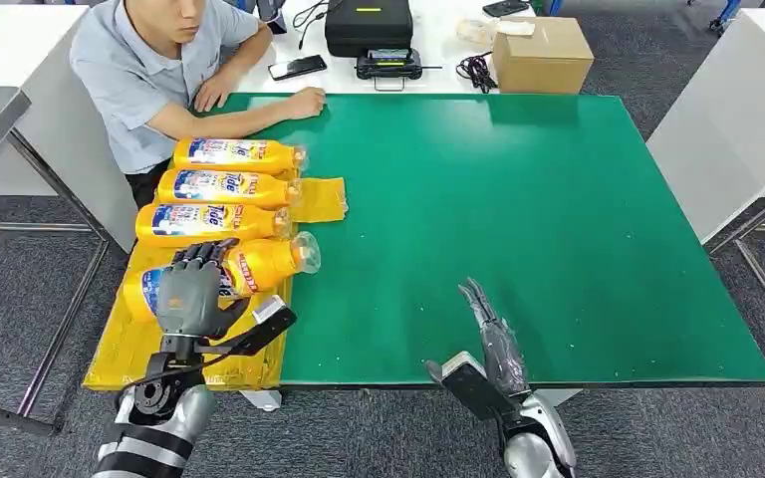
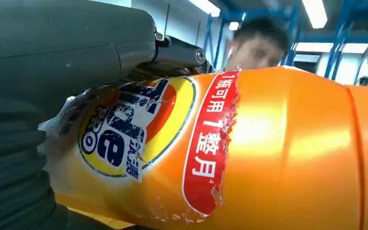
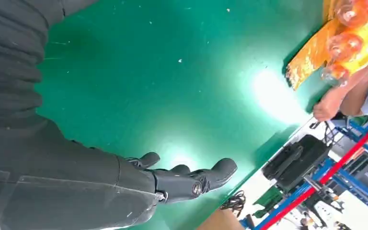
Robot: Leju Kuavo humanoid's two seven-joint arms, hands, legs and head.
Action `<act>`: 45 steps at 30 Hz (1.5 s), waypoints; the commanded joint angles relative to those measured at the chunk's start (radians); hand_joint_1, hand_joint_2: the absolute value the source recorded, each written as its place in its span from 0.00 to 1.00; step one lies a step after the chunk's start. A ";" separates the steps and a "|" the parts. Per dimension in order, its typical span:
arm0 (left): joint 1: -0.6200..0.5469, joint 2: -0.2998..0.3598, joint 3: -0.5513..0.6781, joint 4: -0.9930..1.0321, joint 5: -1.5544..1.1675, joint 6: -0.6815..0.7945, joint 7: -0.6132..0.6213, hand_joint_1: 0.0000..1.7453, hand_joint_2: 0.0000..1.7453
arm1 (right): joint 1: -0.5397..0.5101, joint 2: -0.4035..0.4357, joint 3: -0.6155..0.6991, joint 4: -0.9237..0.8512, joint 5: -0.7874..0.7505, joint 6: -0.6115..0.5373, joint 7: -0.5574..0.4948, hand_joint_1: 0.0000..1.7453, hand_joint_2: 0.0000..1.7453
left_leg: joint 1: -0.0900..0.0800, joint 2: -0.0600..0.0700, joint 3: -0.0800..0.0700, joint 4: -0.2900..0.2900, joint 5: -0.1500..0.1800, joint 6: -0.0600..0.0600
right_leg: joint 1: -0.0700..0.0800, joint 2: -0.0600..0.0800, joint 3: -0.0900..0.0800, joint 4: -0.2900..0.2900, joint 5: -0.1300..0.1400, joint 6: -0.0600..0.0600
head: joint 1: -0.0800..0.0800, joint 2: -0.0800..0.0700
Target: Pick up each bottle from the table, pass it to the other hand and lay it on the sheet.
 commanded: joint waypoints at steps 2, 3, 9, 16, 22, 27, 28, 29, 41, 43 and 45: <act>-0.086 0.030 -0.042 0.373 -0.027 -0.002 -0.012 0.96 1.00 | -0.033 0.005 -0.030 0.023 -0.035 0.028 -0.031 0.00 1.00 | 0.000 0.000 0.006 -0.002 -0.001 -0.002 | 0.000 0.000 0.006 -0.002 -0.001 -0.002 | 0.000 0.000; -0.100 0.031 -0.042 0.414 -0.029 0.012 -0.010 0.93 1.00 | -0.041 0.007 -0.025 0.029 -0.035 0.032 -0.033 0.00 1.00 | 0.000 0.000 0.005 -0.002 -0.001 -0.001 | 0.000 -0.001 0.005 -0.001 -0.001 -0.002 | 0.000 0.000; -0.138 0.047 -0.052 0.516 -0.041 0.014 -0.012 0.99 1.00 | -0.054 0.011 -0.013 0.044 -0.045 0.041 -0.037 0.00 1.00 | 0.001 0.001 0.005 -0.001 -0.001 -0.002 | 0.000 0.000 0.005 -0.001 -0.001 -0.002 | 0.000 0.000; -0.140 0.041 -0.046 0.530 -0.018 0.004 -0.039 0.93 1.00 | -0.049 0.009 -0.012 0.047 -0.053 0.045 -0.041 0.00 1.00 | 0.001 0.002 0.006 -0.001 -0.001 -0.002 | 0.001 0.001 0.006 -0.001 -0.001 -0.003 | 0.000 0.000; -0.146 0.038 -0.058 0.547 -0.028 0.013 -0.035 0.00 1.00 | -0.049 0.010 -0.002 0.054 -0.058 0.049 -0.045 0.00 1.00 | 0.001 0.002 0.008 -0.001 -0.001 -0.002 | 0.001 0.002 0.008 -0.001 0.000 -0.003 | 0.000 0.000; -0.154 0.036 -0.059 0.570 -0.032 0.002 -0.026 0.00 1.00 | -0.053 0.009 -0.004 0.064 -0.062 0.050 -0.046 0.00 1.00 | 0.001 0.002 0.009 -0.001 -0.001 -0.002 | 0.001 0.002 0.009 -0.001 0.000 -0.002 | 0.000 0.000; -0.154 0.034 -0.059 0.574 -0.028 -0.009 -0.028 0.00 1.00 | -0.053 0.008 -0.007 0.064 -0.064 0.051 -0.047 0.00 1.00 | 0.002 0.002 0.010 -0.001 -0.001 -0.002 | 0.001 0.002 0.010 -0.001 -0.001 -0.003 | 0.000 0.000; -0.154 0.034 -0.059 0.574 -0.028 -0.009 -0.028 0.00 1.00 | -0.053 0.008 -0.007 0.064 -0.064 0.051 -0.047 0.00 1.00 | 0.000 0.001 0.009 -0.002 0.000 -0.001 | 0.000 0.001 0.009 -0.001 0.000 -0.002 | 0.000 0.000; -0.156 0.029 -0.067 0.590 -0.001 -0.104 -0.042 0.00 1.00 | -0.053 0.009 -0.022 0.064 -0.068 0.053 -0.048 0.00 1.00 | 0.000 0.002 0.013 -0.002 0.000 -0.002 | 0.000 0.002 0.013 -0.002 0.000 -0.002 | 0.000 0.000; -0.156 0.029 -0.067 0.590 -0.001 -0.104 -0.042 0.00 1.00 | -0.053 0.009 -0.022 0.064 -0.068 0.053 -0.048 0.00 1.00 | 0.000 0.001 0.014 -0.002 0.000 -0.001 | 0.000 0.002 0.014 -0.001 0.000 -0.002 | 0.000 0.000; -0.156 0.029 -0.067 0.590 -0.001 -0.104 -0.042 0.00 1.00 | -0.053 0.009 -0.022 0.064 -0.068 0.053 -0.048 0.00 1.00 | 0.000 0.002 0.014 -0.002 0.000 -0.002 | 0.000 0.002 0.014 -0.002 0.000 -0.002 | 0.000 0.000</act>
